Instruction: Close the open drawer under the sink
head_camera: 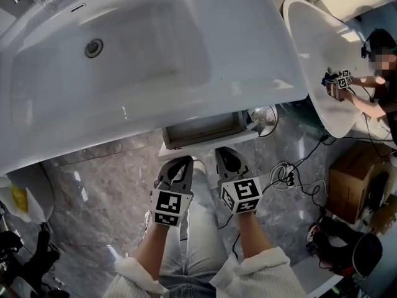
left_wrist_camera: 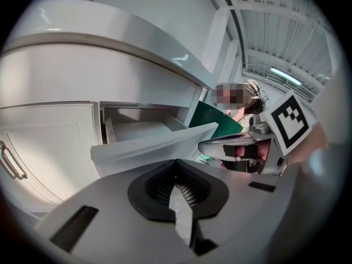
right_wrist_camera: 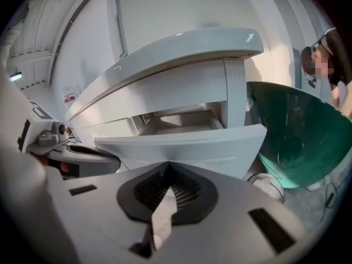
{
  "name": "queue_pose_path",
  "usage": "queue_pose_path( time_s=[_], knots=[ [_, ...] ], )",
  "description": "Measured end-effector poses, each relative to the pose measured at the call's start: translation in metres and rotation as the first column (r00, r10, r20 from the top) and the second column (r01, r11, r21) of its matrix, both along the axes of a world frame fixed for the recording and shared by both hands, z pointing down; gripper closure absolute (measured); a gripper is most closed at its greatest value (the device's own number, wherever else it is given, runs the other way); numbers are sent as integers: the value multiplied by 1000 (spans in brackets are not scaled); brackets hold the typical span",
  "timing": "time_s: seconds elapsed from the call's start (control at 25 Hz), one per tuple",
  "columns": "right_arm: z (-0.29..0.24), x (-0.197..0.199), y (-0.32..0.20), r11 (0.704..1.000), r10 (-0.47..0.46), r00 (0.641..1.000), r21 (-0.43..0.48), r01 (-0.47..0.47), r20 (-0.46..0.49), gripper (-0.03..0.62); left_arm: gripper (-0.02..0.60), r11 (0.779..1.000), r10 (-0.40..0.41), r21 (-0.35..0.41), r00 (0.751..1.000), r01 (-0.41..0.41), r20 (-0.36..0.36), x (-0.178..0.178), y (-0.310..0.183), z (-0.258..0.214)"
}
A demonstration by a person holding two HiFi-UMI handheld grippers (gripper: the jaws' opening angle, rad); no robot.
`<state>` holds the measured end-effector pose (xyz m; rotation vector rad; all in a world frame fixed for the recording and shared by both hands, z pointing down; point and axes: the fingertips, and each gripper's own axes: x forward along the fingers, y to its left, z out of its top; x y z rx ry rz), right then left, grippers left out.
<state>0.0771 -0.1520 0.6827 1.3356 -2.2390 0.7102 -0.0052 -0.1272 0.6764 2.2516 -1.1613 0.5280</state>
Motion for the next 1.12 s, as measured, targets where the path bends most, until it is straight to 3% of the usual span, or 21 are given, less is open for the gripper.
queue_pose_path(
  time_s=[0.56,0.8,1.12],
  knots=[
    [-4,-3,-9,999,27,999,25,-28,40,586,566,994,-113,-20,992,112,-53,-5,-15,-2],
    [-4,-5,-16,999,24,999,33,-25,46,586,566,997,-79,18,997,79,-4,-10,-20,4],
    [-6,-10,-35,998,11,999,55,-13,34,586,566,995,-88,45,996,87,10,-13,-39,1]
  ],
)
